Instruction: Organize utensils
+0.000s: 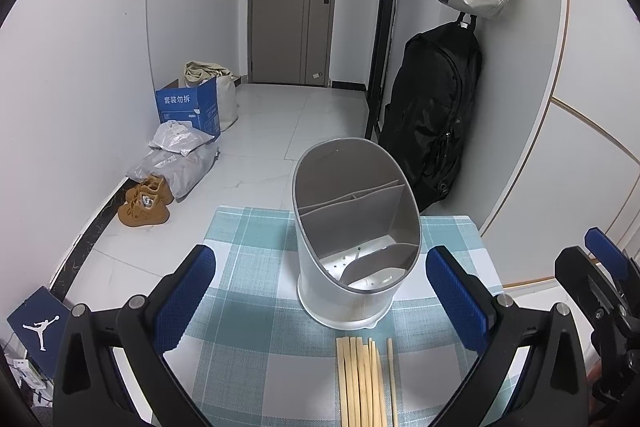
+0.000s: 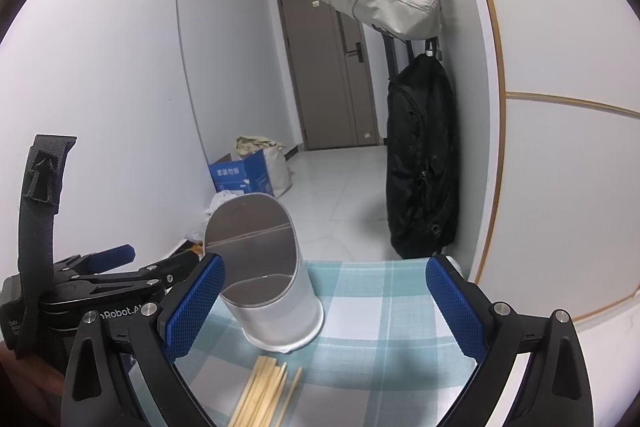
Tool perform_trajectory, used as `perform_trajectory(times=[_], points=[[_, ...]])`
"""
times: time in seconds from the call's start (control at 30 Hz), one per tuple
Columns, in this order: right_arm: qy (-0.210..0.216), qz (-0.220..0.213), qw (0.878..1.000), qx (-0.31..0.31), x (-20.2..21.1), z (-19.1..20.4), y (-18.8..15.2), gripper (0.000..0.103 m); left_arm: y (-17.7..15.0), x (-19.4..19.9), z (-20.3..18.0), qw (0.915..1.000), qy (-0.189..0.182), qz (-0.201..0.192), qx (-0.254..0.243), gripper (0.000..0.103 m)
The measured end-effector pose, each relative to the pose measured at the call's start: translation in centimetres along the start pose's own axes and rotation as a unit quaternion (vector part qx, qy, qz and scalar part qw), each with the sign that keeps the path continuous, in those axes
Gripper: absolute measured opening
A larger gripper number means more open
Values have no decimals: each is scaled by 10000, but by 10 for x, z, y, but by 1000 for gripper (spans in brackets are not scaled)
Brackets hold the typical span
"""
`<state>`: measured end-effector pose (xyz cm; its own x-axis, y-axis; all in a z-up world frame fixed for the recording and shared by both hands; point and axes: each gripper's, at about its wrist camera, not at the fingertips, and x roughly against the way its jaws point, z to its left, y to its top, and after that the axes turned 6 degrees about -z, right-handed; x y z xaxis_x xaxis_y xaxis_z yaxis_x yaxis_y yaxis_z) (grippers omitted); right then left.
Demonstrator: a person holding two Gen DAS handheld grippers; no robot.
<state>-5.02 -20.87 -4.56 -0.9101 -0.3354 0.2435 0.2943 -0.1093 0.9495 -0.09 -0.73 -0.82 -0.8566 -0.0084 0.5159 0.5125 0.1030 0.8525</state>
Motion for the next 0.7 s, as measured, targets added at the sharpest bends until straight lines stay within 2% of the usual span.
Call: perform_trajectory(times=[0.37, 0.6, 0.7], points=[[-60, 99, 9999, 37, -2, 2, -1, 101, -4, -4, -2, 9999, -8, 116, -68, 102], [-163, 341, 9993, 12, -8, 0, -4, 101, -10, -16, 4, 9992, -66, 362, -147, 102], [-159, 531, 9984, -52, -13, -3, -6, 101, -18, -23, 8, 9976, -100, 612, -309, 102]])
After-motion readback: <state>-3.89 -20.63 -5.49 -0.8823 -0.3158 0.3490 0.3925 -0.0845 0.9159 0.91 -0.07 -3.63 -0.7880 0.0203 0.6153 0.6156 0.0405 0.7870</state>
